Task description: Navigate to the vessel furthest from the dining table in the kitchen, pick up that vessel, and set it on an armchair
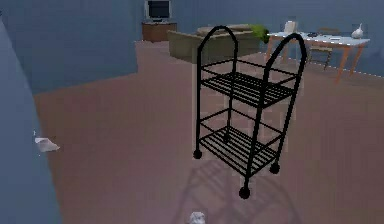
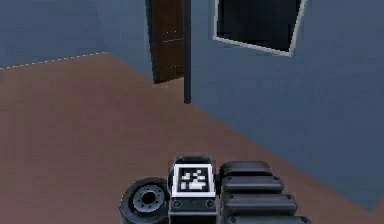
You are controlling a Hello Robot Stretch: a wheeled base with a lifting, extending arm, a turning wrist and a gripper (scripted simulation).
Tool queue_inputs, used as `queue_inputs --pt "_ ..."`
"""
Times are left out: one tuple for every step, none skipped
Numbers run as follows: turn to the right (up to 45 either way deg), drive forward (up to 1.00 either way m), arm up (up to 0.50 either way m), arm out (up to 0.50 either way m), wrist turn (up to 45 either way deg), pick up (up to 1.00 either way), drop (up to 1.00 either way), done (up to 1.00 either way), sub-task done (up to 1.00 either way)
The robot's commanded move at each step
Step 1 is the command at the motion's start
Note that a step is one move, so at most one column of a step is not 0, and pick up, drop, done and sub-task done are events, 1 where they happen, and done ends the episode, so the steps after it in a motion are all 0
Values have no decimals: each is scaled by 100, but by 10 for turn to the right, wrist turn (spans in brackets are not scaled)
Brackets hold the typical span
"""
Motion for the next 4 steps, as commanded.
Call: queue_inputs --pt "0 35 0 0 0 0 0 0 0" --pt "450 0 0 0 0 0 0 0 0" --pt "120 0 0 0 0 0 0 0 0" --pt "0 100 0 0 0 0 0 0 0"
